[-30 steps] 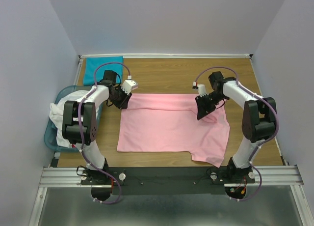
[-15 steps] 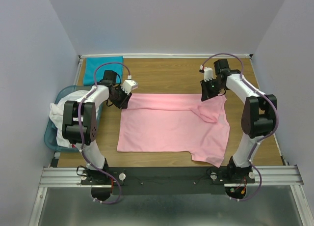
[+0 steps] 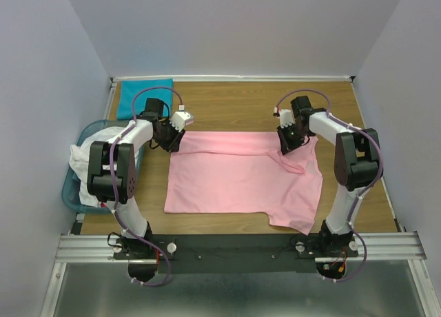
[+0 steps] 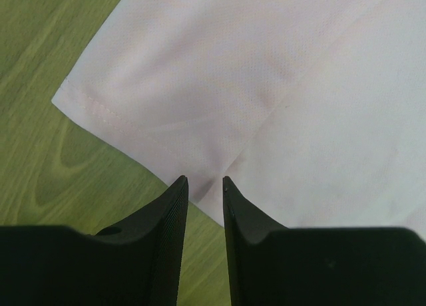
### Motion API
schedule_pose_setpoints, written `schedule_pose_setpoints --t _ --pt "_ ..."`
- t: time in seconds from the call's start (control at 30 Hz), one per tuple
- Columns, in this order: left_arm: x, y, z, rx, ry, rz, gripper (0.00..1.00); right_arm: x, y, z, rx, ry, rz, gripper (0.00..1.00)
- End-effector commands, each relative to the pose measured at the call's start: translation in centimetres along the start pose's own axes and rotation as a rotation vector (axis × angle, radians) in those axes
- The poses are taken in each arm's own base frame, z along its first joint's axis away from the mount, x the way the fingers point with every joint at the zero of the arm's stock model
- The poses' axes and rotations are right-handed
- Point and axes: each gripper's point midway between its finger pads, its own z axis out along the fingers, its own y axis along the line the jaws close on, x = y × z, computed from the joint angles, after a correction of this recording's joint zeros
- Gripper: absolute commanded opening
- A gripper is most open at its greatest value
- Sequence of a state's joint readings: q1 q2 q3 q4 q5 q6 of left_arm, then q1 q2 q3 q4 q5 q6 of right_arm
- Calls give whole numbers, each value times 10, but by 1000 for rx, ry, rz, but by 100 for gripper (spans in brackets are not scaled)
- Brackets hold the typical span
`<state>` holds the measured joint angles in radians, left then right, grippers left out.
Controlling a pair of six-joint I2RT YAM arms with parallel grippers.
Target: Fold and stack the t-shirts
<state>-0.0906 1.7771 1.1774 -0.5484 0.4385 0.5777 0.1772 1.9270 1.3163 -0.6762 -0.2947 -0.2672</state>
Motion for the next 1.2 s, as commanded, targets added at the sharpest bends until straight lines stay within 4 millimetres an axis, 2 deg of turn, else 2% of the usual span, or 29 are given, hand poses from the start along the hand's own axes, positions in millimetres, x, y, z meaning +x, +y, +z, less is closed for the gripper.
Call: schedule_pose_setpoints --t 0.0,0.13,0.2,0.3,0.37,0.47,0.53,0.57,0.6,0.67,0.73,0.83,1.03,1.07,1.13,1.17 --pt "1 0 -1 0 -8 -3 35 12 27 -12 -72 -2 -59 20" --pt "-3 1 0 4 -16 -7 35 41 50 -13 -152 73 -88 20" --pt "-6 1 0 11 -21 -10 35 46 57 -17 -193 82 -117 21" --pt "-12 3 -1 18 -28 -7 35 41 69 -33 -253 64 -123 24" --pt "-20 6 -3 15 -41 -3 36 24 67 -43 -261 15 -129 27" --pt "-30 13 -3 6 -57 -4 37 10 39 -49 -197 -9 -79 29" --pt "-40 23 -2 -17 -68 -18 37 -10 3 -56 -133 -58 -23 29" --pt "-44 26 0 -21 -74 -25 37 -5 -6 -52 -123 -42 2 29" --pt "-42 28 6 -17 -64 -46 37 -12 -26 -52 -93 -59 40 29" --pt "-48 35 8 -25 -67 -57 37 -15 -45 -52 -32 -58 63 29" --pt "-43 36 17 -10 -46 -77 37 -19 -59 -49 20 -60 68 29" --pt "-38 39 24 -22 -34 -103 37 -12 -75 -38 84 -16 72 29" --pt "-12 45 44 -64 34 -171 35 6 -106 -13 212 60 90 29" --pt "-11 46 47 -64 34 -179 35 1 -111 -15 231 47 85 30" --pt "-3 54 57 -84 64 -202 31 -1 -120 -6 253 52 98 30" --pt "-9 60 59 -93 58 -203 29 -10 -126 -8 278 36 95 31"
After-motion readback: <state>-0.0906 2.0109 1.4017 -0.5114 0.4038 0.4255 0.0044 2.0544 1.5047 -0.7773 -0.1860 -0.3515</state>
